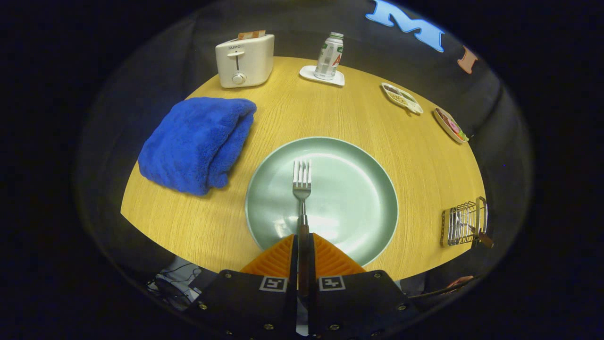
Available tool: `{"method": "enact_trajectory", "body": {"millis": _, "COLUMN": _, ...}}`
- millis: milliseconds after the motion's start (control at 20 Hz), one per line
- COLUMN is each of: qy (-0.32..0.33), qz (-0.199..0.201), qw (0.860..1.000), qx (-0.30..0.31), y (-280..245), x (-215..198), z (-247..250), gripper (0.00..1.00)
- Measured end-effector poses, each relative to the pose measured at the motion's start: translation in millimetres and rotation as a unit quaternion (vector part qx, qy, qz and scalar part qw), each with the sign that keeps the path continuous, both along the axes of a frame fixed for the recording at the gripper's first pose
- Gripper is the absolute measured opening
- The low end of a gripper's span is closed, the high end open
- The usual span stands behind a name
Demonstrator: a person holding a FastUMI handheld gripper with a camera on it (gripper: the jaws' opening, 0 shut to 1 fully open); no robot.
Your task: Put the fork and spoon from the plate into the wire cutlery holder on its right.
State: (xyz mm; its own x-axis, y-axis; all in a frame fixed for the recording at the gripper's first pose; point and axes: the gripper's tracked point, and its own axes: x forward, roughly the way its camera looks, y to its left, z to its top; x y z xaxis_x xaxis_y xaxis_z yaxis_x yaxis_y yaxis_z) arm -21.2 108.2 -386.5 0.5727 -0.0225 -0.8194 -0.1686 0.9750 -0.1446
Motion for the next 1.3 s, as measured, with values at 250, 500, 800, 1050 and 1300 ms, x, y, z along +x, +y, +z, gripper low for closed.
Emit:
{"method": "enact_trajectory", "body": {"millis": 250, "qy": 0.017, "qz": -0.001, "qw": 1.0, "qx": 0.003, "y": -4, "x": 3, "z": -11, "gripper": 0.11}}
{"method": "enact_trajectory", "body": {"millis": 500, "qy": 0.023, "qz": 0.004, "qw": 1.0, "qx": 0.009, "y": -6, "x": 5, "z": -27, "gripper": 0.12}}
{"method": "enact_trajectory", "body": {"millis": 800, "qy": -0.01, "qz": 0.002, "qw": 1.0, "qx": -0.028, "y": -19, "x": 4, "z": -21, "gripper": 0.04}}
{"method": "enact_trajectory", "body": {"millis": 1050, "qy": -0.034, "qz": -0.012, "qw": 0.999, "qx": -0.025, "y": -29, "x": 6, "z": -1, "gripper": 0.04}}
{"method": "enact_trajectory", "body": {"millis": 1300, "qy": -0.059, "qz": -0.037, "qw": 0.997, "qx": -0.016, "y": -52, "x": 12, "z": 26, "gripper": 0.04}}
